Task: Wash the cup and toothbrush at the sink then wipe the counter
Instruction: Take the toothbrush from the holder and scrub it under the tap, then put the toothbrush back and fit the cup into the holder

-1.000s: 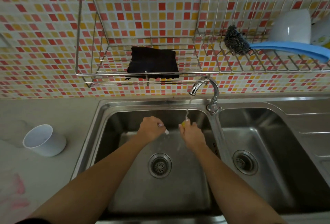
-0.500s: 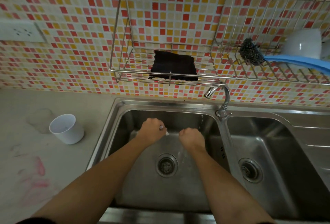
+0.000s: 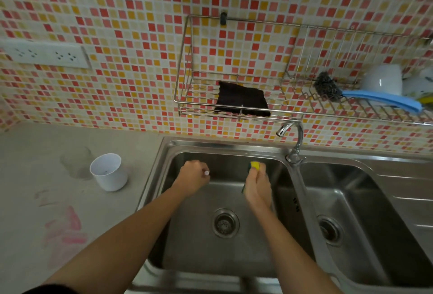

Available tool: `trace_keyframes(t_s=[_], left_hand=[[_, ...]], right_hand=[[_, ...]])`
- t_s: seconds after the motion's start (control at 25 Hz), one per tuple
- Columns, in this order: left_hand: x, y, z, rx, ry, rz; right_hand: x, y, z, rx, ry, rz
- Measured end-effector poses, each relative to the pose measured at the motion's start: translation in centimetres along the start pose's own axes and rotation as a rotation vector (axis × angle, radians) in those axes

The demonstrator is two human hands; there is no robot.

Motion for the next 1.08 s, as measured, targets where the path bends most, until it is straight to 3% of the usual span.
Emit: trace_keyframes(t_s=[0.12, 0.24, 0.36, 0.48, 0.64, 0.76, 0.96, 1.08], left_hand=[[-0.7, -0.1, -1.4, 0.086, 0.206, -0.115], [-1.0, -0.6, -2.7, 0.021, 0.241, -0.111], [-1.0, -0.5, -4.2, 0.028, 0.174, -0.061], [-0.9, 0.2, -5.6, 0.009, 0.131, -0.008], [-1.6, 1.1, -7.5, 0.012, 0.121, 0.03], [-2.1, 1.4, -8.5, 0.035, 0.1, 0.041], [-2.0, 1.2, -8.9, 0.048, 0.13, 0.052], [-1.6, 1.0, -9.6, 0.071, 0.154, 0.065]], right_hand=[[-3.5, 2.2, -2.9, 0.176, -0.209, -0.299], [-9.6, 1.7, -6.1, 0.347, -0.174, -0.572], [-17.0, -1.0, -7.8, 0.304, -0.034, -0.588], [-22.5, -5.5, -5.8, 0.092, 0.214, -0.57], [-25.1, -9.7, -0.7, -0.174, 0.671, -0.518], [-25.0, -10.4, 1.3, -0.308, 0.842, -0.491], [-25.5, -10.1, 0.1, -0.275, 0.818, -0.515], [-25.7, -8.4, -2.0, -0.067, 0.458, -0.628]])
Point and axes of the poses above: each hand's wrist, its own y-axis away from the middle knuckle, its own z-axis out of the palm, x = y × z, the point moved 1 cm from there along -y, towards the middle knuckle, and after that the axes turned 11 degrees about y, right-handed, at the moved point
